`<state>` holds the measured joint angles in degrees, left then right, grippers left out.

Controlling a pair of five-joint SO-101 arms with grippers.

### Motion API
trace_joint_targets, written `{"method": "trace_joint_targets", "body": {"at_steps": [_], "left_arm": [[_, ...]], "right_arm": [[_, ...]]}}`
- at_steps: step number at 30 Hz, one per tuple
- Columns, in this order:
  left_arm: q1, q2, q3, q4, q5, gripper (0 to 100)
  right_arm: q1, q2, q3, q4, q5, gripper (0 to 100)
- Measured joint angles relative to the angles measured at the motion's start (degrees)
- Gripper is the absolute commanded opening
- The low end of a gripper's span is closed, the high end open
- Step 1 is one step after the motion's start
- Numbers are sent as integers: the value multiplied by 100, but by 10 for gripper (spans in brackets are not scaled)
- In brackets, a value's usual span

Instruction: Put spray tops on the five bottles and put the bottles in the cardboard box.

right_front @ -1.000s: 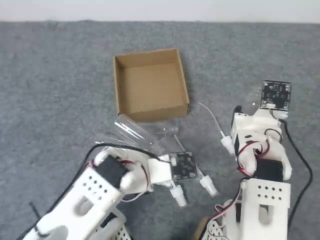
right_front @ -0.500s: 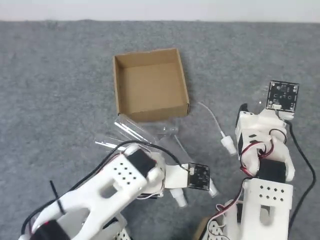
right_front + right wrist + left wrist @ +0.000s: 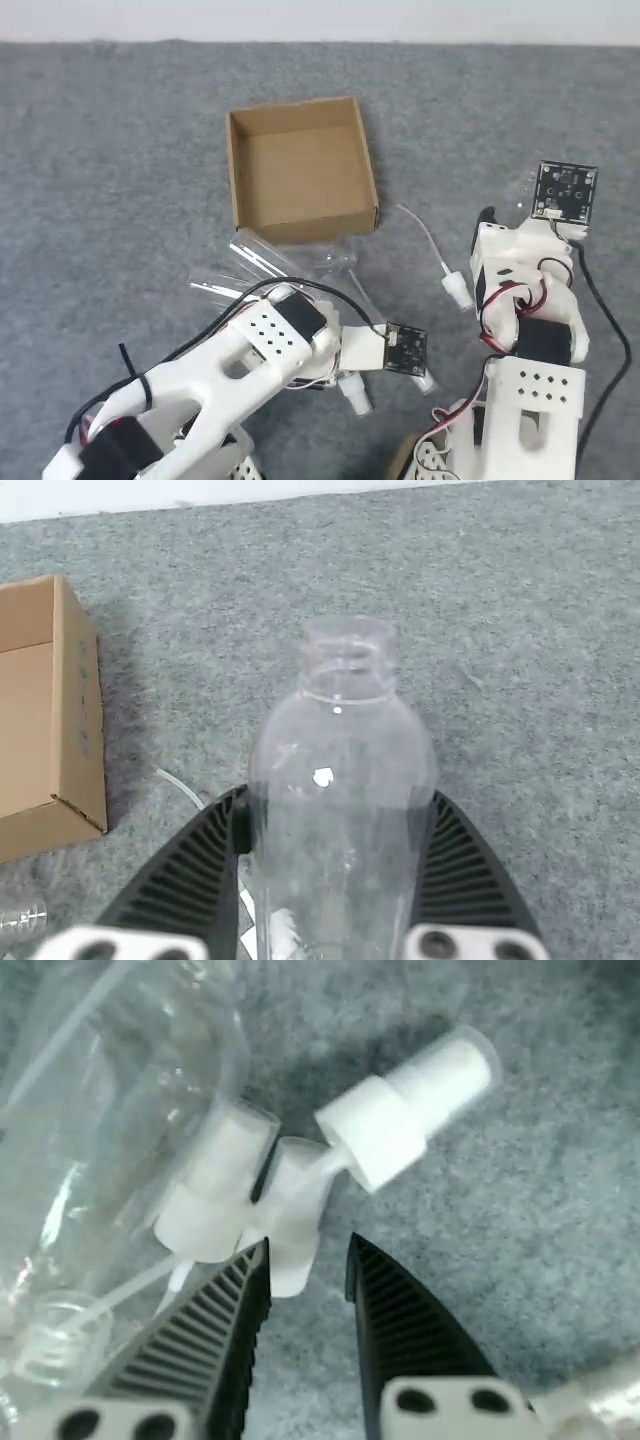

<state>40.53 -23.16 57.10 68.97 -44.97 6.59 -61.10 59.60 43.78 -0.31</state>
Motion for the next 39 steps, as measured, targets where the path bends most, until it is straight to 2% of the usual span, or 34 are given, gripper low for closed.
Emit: {"method": "trace_joint_targets", "body": {"at_steps": [8, 24, 34, 39], "left_arm": [[-9, 782, -9, -492, -281, 115], [-9, 1187, -273, -448, -387, 80], [-9, 1187, -281, 185, -378, 79], [-9, 1029, -264, 484, -123, 79]], "right_arm": [[0, 0, 0, 0, 0, 106], [0, 0, 0, 0, 0, 105], [0, 0, 0, 0, 0, 105], [0, 0, 0, 0, 0, 105]]}}
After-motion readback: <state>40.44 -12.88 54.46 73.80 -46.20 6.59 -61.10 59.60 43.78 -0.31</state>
